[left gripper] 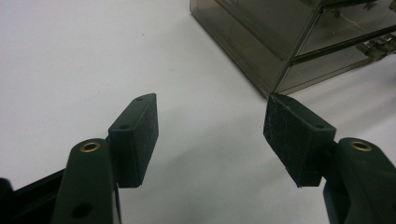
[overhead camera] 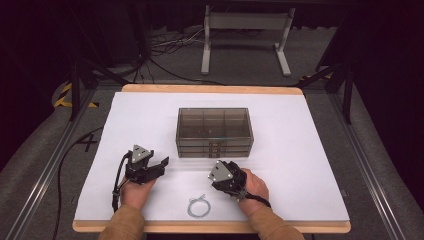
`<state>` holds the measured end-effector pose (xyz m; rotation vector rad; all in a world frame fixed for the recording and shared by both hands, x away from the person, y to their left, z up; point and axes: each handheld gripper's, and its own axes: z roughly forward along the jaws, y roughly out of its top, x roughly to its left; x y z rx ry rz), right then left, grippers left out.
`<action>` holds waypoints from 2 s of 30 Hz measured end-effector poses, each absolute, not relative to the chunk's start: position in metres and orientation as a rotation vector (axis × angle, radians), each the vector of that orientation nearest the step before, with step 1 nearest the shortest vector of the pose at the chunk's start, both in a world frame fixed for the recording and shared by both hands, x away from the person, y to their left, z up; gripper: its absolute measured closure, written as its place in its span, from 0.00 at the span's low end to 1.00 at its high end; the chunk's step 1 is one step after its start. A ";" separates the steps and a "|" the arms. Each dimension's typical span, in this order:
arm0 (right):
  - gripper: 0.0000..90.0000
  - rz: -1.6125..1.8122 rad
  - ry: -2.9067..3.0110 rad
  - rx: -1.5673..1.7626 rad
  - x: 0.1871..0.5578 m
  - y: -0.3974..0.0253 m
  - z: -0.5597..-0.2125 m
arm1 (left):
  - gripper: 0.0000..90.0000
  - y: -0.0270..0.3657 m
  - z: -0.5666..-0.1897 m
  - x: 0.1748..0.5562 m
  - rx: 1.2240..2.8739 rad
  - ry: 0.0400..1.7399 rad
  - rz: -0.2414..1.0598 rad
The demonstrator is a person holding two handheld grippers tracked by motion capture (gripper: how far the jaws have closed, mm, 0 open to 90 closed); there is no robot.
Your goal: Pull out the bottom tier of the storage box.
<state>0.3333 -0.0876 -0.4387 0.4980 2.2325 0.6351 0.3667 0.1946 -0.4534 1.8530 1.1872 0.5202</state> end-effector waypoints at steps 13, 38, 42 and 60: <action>0.79 0.461 2.166 0.358 0.329 -0.074 -0.443 | 0.40 0.195 -0.453 0.367 1.850 1.188 0.516; 0.84 0.245 2.061 0.185 0.329 -0.055 -0.457 | 0.40 0.195 -0.453 0.367 1.851 1.184 0.521; 0.87 0.218 1.988 0.139 0.324 -0.051 -0.463 | 0.40 0.195 -0.453 0.367 1.849 1.187 0.515; 0.88 0.090 1.942 0.089 0.332 -0.038 -0.475 | 0.40 0.195 -0.453 0.367 1.849 1.187 0.512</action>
